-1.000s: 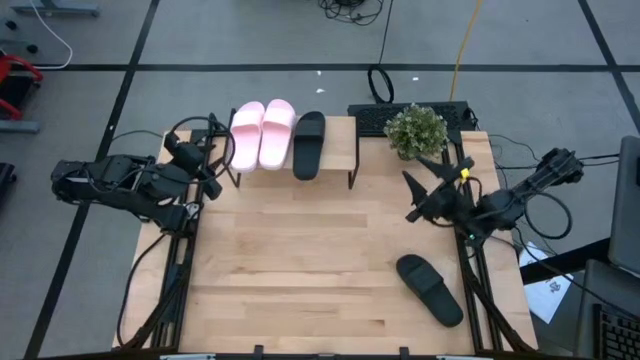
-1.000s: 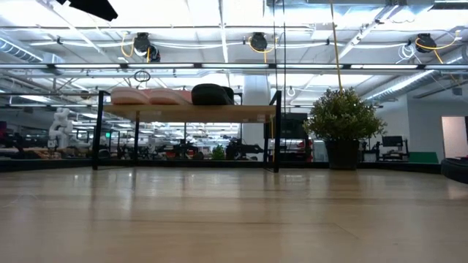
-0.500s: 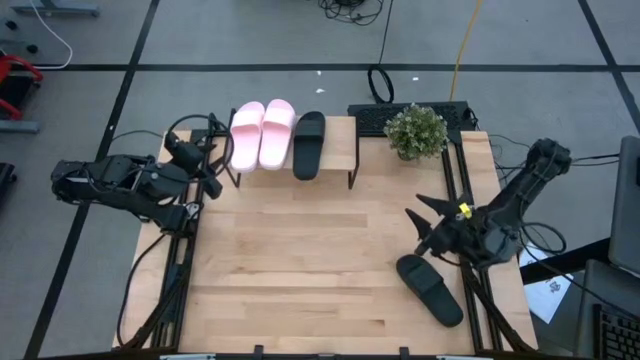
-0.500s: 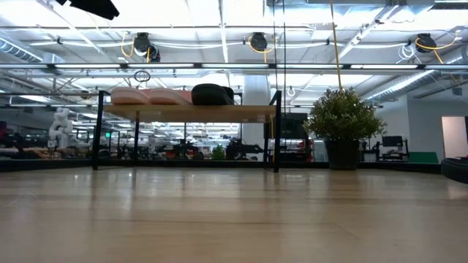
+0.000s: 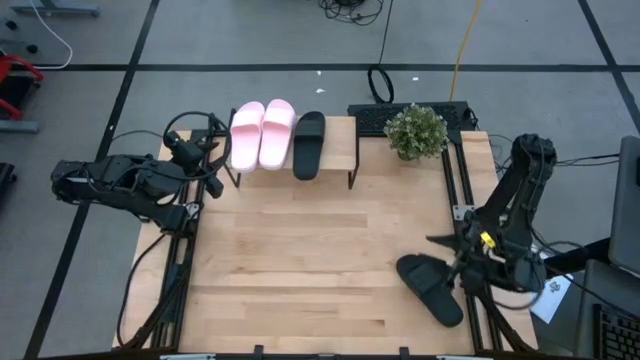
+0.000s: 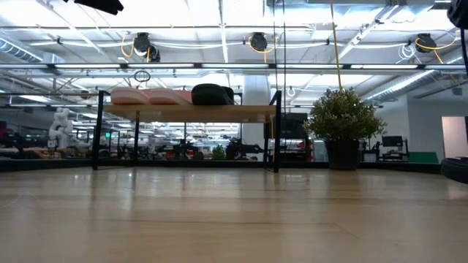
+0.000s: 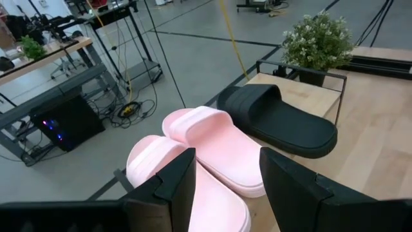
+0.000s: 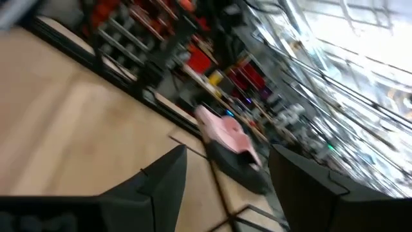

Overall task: Pick and place slides into the shelf
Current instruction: Put the black slides on the shelf

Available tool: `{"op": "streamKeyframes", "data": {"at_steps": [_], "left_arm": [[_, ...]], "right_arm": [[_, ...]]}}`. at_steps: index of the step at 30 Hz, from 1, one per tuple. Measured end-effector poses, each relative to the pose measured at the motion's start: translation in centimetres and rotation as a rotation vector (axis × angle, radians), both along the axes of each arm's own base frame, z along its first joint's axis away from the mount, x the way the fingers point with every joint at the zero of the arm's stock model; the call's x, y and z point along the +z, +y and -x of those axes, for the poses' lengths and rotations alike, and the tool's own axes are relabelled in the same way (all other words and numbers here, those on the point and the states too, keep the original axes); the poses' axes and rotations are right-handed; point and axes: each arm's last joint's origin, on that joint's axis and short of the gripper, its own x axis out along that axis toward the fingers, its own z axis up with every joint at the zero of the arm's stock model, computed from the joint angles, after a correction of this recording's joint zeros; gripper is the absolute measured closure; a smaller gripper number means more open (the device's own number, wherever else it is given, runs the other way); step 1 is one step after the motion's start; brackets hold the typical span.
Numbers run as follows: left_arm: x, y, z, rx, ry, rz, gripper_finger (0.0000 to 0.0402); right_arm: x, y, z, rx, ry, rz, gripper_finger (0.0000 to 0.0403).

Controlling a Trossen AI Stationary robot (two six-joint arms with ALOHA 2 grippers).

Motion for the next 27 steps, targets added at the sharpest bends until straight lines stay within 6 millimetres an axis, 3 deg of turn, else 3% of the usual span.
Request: {"op": "streamKeyframes", "data": {"at_steps": [12, 27], "left_arm": [[0.9, -0.1, -0.5, -0.018, -0.083, -0.019, 0.0227], [2.8, -0.2, -1.1, -0.054, -0.190, -0.096, 0.0227]], "right_arm": [[-3.4, 5.1, 2.1, 0.158, 0.032, 0.116, 0.0193], [-7.7, 8.1, 2.0, 0.171, 0.056, 0.210, 0.0193]]}}
